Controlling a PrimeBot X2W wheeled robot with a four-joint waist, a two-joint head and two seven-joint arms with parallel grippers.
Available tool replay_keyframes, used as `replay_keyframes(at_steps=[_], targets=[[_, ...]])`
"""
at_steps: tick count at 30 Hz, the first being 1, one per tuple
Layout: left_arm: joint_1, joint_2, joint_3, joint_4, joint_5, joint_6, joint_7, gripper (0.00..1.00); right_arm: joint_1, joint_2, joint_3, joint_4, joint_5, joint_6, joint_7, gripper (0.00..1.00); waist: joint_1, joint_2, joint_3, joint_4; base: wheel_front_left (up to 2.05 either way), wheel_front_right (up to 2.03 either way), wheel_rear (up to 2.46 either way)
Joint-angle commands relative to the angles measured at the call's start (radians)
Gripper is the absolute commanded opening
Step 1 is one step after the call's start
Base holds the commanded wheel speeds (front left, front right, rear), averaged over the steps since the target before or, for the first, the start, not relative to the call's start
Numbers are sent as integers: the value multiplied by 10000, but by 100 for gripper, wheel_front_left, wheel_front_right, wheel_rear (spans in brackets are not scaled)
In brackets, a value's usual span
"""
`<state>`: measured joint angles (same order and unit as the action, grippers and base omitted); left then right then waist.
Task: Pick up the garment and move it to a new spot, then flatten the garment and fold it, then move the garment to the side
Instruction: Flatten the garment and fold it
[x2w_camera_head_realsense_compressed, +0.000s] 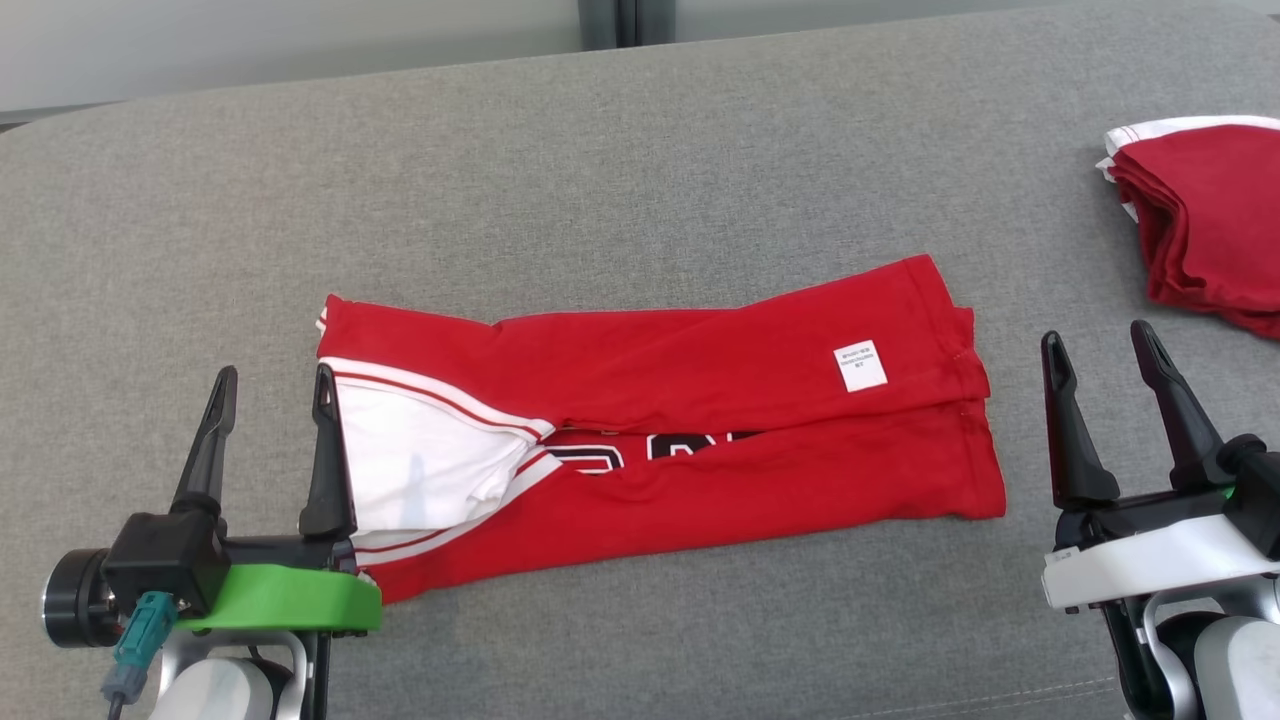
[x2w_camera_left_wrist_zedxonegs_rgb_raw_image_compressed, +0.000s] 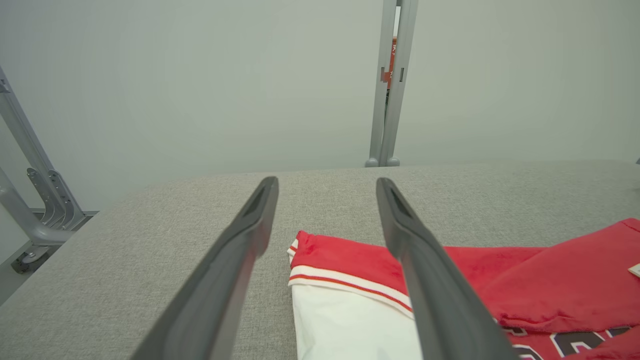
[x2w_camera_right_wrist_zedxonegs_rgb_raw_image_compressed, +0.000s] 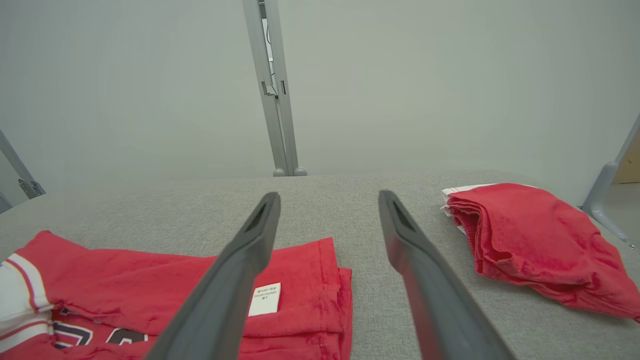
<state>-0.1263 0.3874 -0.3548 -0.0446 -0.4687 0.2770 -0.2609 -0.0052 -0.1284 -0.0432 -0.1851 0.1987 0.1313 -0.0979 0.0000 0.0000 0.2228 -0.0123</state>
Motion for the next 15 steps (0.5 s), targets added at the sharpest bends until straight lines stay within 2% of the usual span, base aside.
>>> replay_keyframes(at_steps=[1, 8, 15], targets=[[94, -42, 72, 18, 119, -26, -44, 100, 85, 19, -40, -49, 51, -13, 43, 100, 0, 0, -8, 9, 0, 0, 0], [-267, -220, 117, -96, 300, -142, -48, 100, 33, -94, -370, 367, 243, -13, 174, 100, 0, 0, 305, 314, 0, 0, 0], [-970, -730, 95, -296, 730, -363, -48, 100, -775, -434, -427, 2365, 602, -13, 72, 100, 0, 0, 1157, 1010, 0, 0, 0]])
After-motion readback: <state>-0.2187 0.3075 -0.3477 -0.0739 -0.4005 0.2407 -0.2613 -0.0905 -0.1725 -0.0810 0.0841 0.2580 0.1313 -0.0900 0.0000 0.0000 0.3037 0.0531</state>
